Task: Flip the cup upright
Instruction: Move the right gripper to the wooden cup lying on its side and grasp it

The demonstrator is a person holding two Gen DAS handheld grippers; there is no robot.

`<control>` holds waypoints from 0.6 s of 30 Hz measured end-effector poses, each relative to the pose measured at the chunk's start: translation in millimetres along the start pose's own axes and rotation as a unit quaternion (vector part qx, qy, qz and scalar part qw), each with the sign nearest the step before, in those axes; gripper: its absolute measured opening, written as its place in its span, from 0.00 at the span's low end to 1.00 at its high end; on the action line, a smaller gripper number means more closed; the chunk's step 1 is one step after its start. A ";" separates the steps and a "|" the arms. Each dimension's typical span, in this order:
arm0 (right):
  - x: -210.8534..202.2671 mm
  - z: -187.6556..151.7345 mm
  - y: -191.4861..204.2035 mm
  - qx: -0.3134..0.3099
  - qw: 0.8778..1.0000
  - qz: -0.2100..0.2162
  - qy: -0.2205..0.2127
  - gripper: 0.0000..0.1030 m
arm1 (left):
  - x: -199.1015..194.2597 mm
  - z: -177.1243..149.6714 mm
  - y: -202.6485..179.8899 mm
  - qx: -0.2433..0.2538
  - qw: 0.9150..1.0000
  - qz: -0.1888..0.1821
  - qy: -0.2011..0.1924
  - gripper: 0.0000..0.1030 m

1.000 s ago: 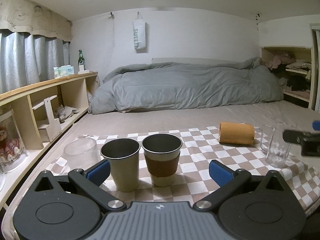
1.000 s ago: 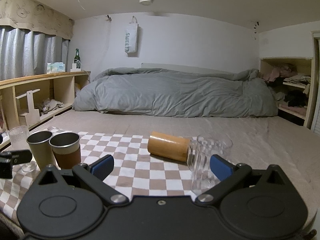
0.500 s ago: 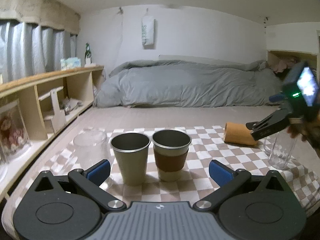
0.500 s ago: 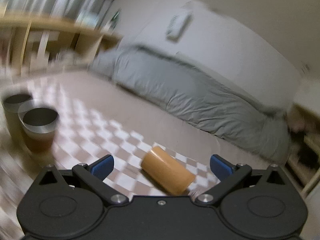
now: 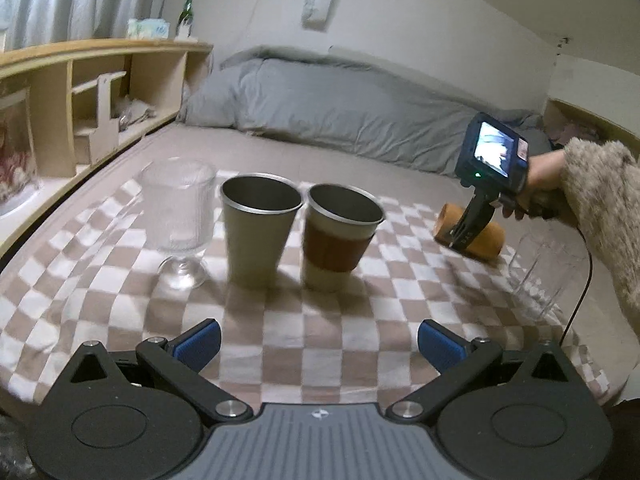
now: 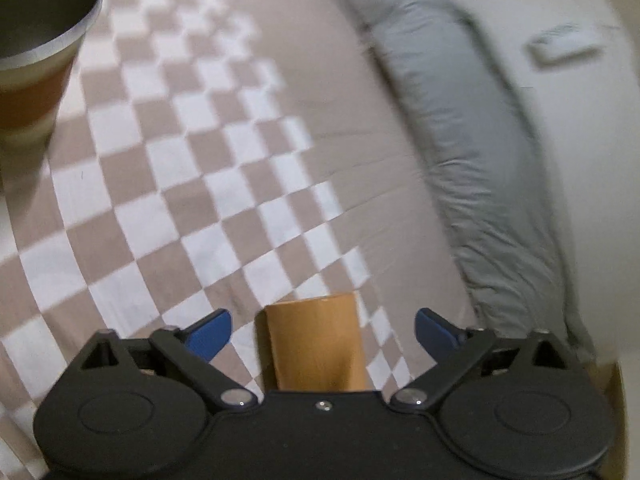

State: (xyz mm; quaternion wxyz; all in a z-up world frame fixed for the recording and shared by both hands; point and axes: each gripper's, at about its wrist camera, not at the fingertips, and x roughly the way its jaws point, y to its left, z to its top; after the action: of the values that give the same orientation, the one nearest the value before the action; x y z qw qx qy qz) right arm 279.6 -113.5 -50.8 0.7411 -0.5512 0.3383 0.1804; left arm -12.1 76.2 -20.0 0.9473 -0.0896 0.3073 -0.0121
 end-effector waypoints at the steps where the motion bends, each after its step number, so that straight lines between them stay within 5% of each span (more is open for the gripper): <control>1: 9.0 2.9 -0.6 -0.012 1.000 0.005 0.015 0.93 | -0.7 -0.2 2.6 -0.001 1.000 0.004 0.001 1.00; 6: 44.3 10.1 3.5 -0.061 0.995 0.022 0.073 0.92 | -3.2 -1.4 13.6 -0.011 1.000 0.019 0.004 1.00; 10: 57.8 2.3 3.4 -0.076 0.993 0.025 0.084 0.70 | -6.1 -1.2 18.6 -0.018 1.000 0.022 0.002 1.00; 18: 5.3 -14.4 39.6 -0.142 0.989 0.027 -0.036 0.70 | -6.4 -0.2 13.7 -0.019 1.000 0.012 -0.002 1.00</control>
State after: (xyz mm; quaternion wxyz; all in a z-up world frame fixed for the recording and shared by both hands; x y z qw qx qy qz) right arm 253.6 -114.6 -84.4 0.6620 -0.6348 0.2968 0.2660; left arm -17.8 90.1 -18.9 0.9460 -0.1036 0.3071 0.0049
